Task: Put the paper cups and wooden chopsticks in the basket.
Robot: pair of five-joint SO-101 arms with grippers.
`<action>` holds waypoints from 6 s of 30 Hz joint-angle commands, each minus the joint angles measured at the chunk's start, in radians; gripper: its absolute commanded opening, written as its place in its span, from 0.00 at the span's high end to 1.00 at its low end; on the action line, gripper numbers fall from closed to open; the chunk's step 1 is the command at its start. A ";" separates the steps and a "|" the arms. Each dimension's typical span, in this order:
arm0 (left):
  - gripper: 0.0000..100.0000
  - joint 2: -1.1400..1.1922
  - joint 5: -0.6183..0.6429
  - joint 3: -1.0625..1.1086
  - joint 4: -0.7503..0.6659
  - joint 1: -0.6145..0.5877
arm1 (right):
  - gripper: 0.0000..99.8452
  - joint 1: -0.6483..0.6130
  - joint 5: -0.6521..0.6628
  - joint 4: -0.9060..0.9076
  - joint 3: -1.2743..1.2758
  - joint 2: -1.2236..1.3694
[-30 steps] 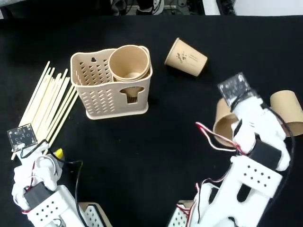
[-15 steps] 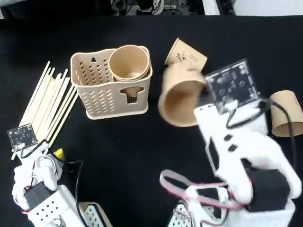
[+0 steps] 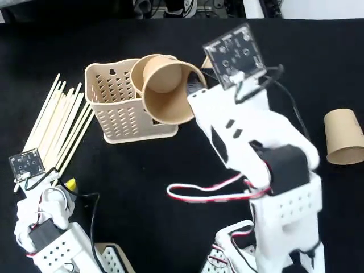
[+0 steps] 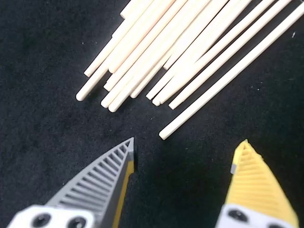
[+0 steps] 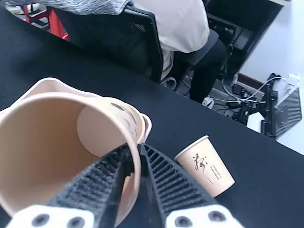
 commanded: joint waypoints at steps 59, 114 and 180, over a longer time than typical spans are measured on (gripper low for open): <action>0.68 -0.005 -0.006 0.015 -0.011 0.008 | 0.70 -0.206 0.046 -0.098 -0.435 0.354; 0.68 -0.005 -0.006 0.015 -0.011 0.008 | 0.68 1.254 1.521 -1.280 0.820 0.611; 0.68 -0.005 -0.006 0.015 -0.011 0.008 | 0.99 0.026 -0.224 0.318 -0.435 0.449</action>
